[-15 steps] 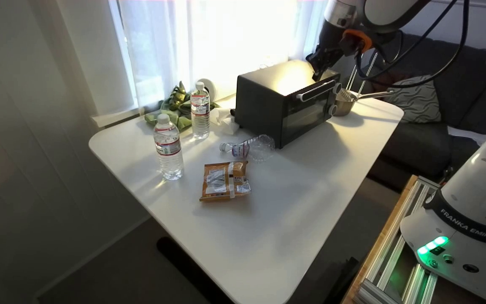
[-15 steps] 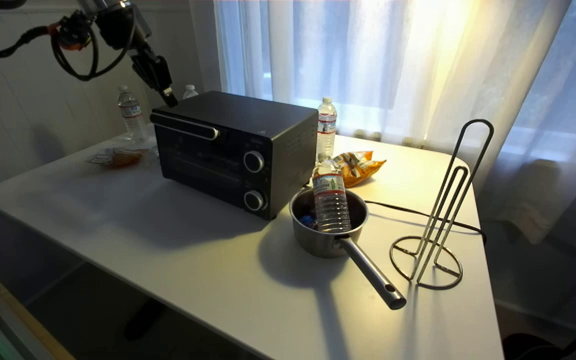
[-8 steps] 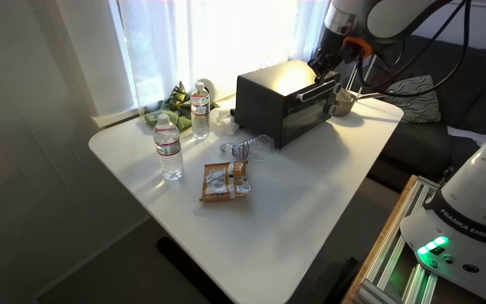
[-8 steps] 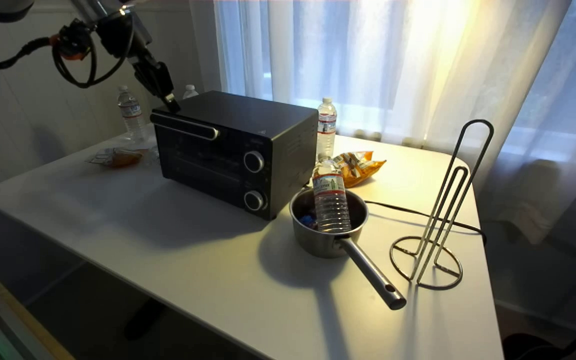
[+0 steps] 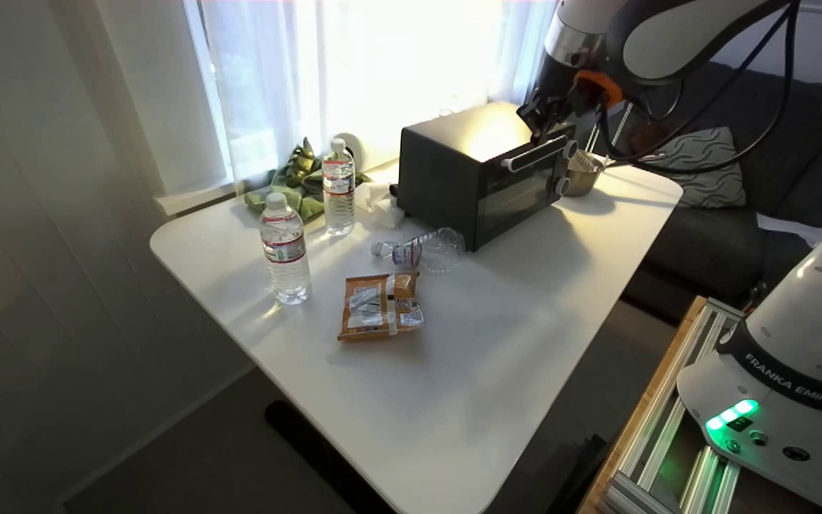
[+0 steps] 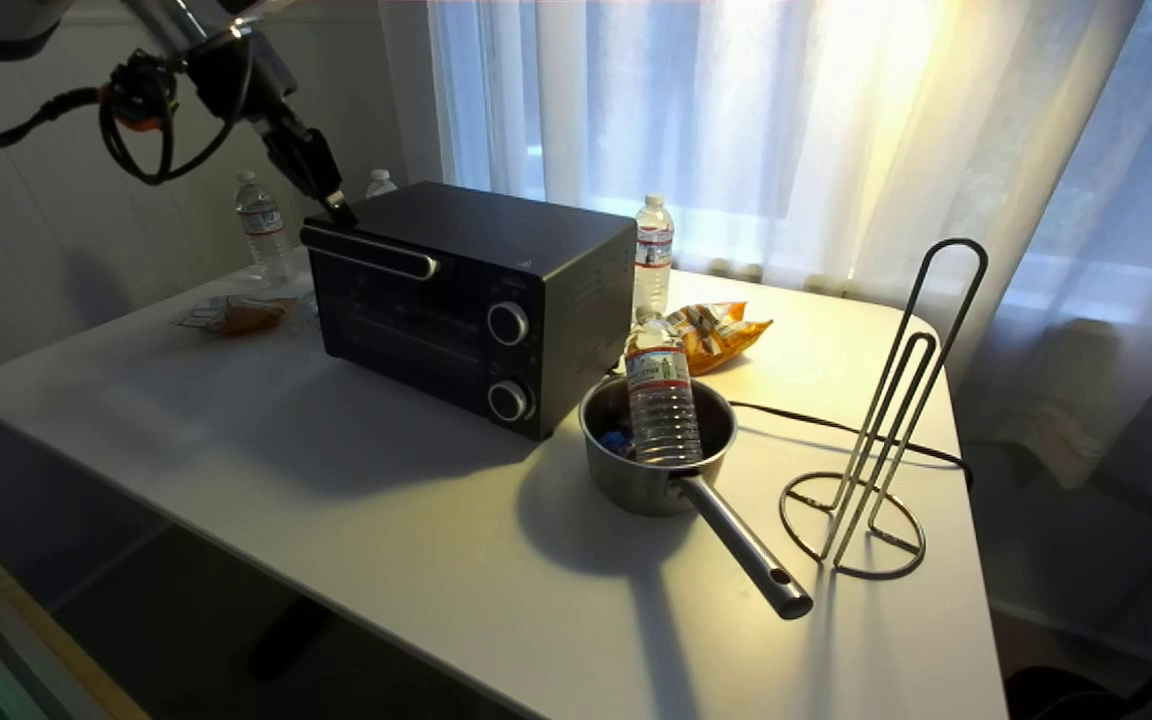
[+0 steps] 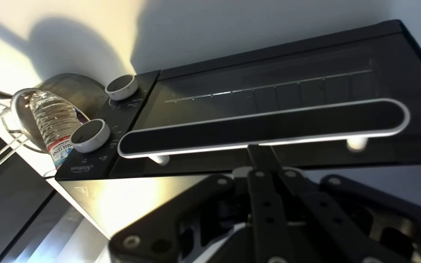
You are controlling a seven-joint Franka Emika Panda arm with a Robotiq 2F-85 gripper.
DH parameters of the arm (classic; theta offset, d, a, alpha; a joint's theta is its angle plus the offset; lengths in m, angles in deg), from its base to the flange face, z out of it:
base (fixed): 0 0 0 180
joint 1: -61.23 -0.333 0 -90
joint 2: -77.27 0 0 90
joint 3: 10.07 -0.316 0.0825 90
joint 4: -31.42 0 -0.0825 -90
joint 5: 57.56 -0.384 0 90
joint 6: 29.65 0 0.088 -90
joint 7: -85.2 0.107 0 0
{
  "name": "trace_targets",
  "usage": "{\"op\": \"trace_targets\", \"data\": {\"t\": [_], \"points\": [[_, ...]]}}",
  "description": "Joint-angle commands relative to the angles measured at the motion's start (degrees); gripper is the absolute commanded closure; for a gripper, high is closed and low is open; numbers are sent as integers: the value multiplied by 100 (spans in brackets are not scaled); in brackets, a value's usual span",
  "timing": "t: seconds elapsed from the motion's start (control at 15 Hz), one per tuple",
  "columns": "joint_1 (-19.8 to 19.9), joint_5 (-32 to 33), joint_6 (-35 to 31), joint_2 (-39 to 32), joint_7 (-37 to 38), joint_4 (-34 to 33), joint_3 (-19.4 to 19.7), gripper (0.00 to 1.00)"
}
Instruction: Open the toaster oven door
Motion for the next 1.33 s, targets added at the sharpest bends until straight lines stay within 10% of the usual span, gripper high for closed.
{"op": "trace_targets", "data": {"t": [0.0, 1.27], "points": [[192, 343, -211, 20, 413, 97, -167, 100], [-272, -51, 1038, -126, -453, 85, 20, 100]]}}
